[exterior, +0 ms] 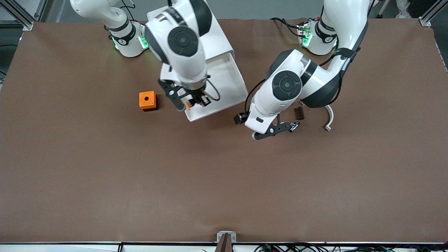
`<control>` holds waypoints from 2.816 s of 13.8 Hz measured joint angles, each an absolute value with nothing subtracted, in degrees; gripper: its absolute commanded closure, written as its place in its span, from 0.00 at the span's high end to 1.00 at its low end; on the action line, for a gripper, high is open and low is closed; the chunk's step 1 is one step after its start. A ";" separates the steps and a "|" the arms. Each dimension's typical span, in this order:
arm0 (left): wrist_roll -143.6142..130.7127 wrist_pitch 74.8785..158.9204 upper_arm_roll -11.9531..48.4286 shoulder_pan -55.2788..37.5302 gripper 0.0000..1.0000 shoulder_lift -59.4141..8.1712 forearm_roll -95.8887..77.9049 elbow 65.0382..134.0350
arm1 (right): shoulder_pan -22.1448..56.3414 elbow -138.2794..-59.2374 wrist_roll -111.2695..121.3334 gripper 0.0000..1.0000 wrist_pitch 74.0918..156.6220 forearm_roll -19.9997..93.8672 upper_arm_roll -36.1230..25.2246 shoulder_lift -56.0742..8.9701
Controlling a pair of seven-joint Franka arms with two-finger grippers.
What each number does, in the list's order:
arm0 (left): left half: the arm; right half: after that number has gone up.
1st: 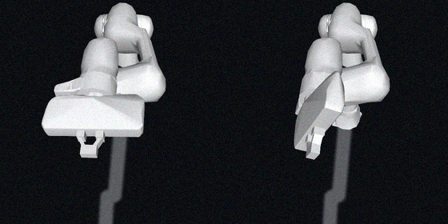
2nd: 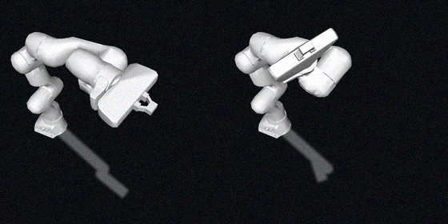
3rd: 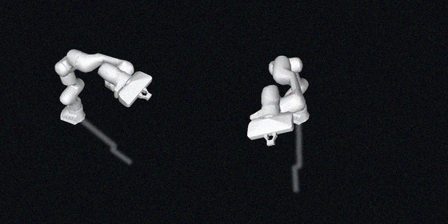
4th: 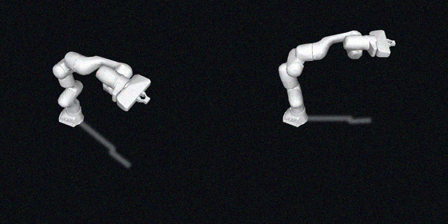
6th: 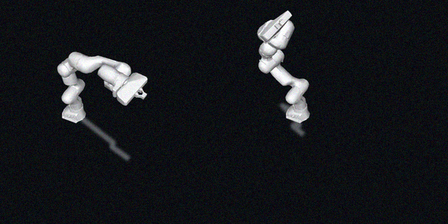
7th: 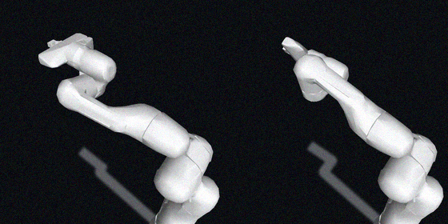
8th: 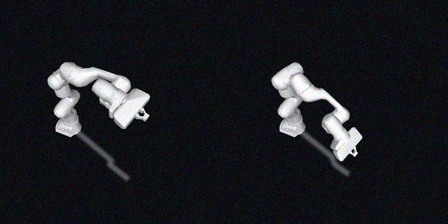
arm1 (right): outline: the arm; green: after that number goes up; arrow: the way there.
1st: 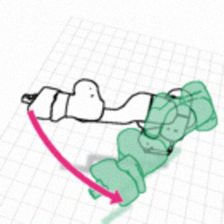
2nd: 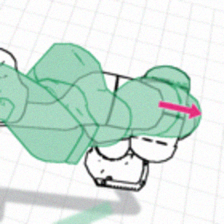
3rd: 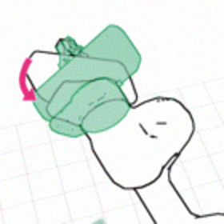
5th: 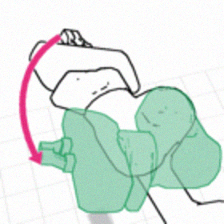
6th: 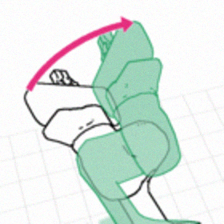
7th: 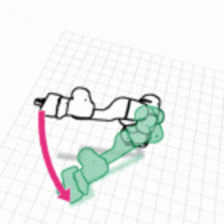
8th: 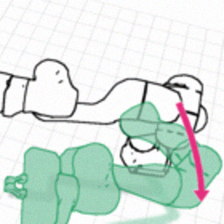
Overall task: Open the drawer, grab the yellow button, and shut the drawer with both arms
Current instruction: 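Lift the button out with the right gripper while the left gripper reaches the drawer, then push the drawer shut with the left gripper while the right gripper carries the button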
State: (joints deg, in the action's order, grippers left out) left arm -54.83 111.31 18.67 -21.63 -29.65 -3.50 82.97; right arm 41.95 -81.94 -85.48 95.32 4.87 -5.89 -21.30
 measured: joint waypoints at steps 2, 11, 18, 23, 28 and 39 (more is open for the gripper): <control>-54.82 114.06 18.69 -23.08 1.00 -31.13 -1.24 83.03 | 36.98 -82.37 -75.91 0.00 93.43 4.85 -6.12 -20.67; -61.72 115.29 19.08 -29.18 1.00 -34.35 -0.43 83.10 | 16.51 -100.02 -40.96 0.00 113.08 2.04 -6.43 -21.00; -68.23 115.23 24.69 -30.24 1.00 -34.51 -0.47 85.08 | 1.43 -111.85 -14.87 0.00 129.72 1.89 -6.48 -21.16; -73.13 115.23 27.87 -32.82 1.00 -34.51 -0.47 85.94 | -6.04 -114.74 -1.35 0.00 138.94 1.89 -6.43 -22.21; -77.61 115.22 28.05 -36.16 1.00 -34.52 -0.46 86.11 | -10.04 -116.92 5.34 0.00 149.23 1.89 -6.37 -28.12; -83.42 114.56 29.33 -36.11 1.00 -34.47 -0.95 86.16 | -11.35 -114.12 9.22 0.05 149.74 1.95 -5.90 -32.52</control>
